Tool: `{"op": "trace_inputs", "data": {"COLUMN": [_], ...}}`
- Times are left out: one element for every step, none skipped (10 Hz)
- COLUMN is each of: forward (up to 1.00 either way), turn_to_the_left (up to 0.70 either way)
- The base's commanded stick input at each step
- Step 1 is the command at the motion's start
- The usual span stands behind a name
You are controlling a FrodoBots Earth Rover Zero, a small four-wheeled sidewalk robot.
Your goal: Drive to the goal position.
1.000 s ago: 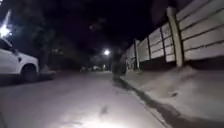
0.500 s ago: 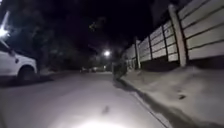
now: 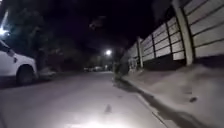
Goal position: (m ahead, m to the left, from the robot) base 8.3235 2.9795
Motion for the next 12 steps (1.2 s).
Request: {"op": "trace_inputs", "data": {"forward": [0.5,0.5,0.5,0.5,0.5,0.5,0.5,0.5,0.5,0.5,0.5,0.5], "turn_to_the_left": [0.0,0.0,0.0,0.0,0.0,0.0,0.0,-0.09,-0.5,-0.5,-0.01,0.0]}}
